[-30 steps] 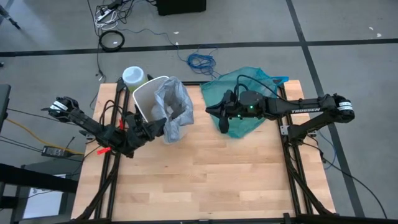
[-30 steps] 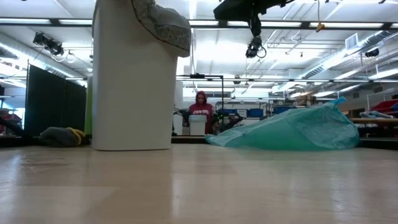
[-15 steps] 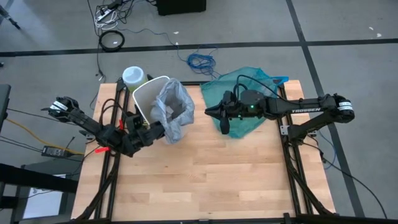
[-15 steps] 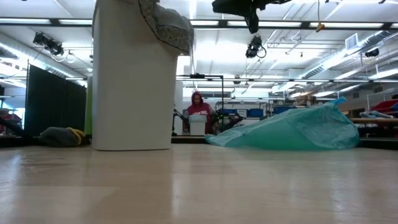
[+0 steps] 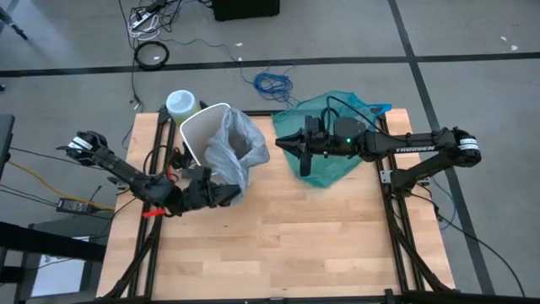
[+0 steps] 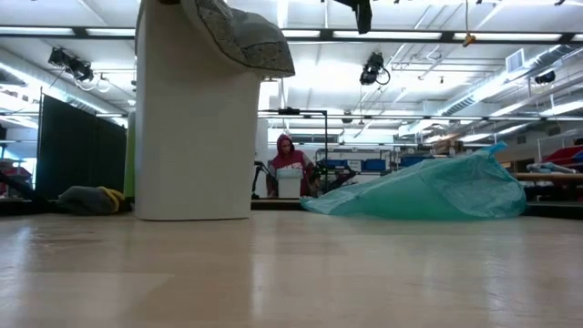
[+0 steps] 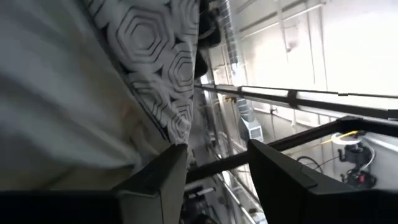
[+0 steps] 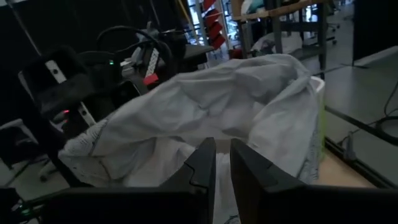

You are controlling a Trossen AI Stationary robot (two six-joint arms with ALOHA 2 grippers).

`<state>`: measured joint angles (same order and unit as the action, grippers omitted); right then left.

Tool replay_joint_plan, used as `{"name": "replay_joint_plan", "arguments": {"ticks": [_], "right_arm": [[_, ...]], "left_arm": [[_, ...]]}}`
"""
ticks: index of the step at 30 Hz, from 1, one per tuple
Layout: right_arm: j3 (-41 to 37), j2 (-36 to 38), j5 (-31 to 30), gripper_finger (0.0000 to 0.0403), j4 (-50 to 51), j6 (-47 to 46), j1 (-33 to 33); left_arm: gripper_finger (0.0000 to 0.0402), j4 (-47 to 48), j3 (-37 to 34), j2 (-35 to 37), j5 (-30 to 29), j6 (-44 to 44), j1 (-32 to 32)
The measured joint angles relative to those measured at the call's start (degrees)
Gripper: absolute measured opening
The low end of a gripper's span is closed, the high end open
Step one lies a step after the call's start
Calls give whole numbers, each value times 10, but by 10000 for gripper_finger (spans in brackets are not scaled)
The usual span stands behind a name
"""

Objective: Place trash/remove bag and relplace
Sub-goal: Remove the light blue trash bag from the trash bin

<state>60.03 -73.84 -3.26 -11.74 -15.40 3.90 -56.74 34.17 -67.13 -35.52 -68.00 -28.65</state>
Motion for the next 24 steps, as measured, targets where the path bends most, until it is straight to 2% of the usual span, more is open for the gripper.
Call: {"name": "replay_joint_plan", "arguments": {"ticks": [11, 16, 20, 24], "right_arm": [[0, 0, 5, 39, 16, 11, -1], [0, 0, 13, 41, 77, 21, -1], [0, -2, 16, 61, 122, 25, -1], [0, -20, 33, 98, 124, 24, 1]], "left_arm": [[161, 64, 0, 1, 2, -85, -51], [160, 102, 0, 1, 2, -134, -64], [160, 135, 0, 1, 4, -137, -68], [160, 167, 0, 1, 7, -149, -69]]}}
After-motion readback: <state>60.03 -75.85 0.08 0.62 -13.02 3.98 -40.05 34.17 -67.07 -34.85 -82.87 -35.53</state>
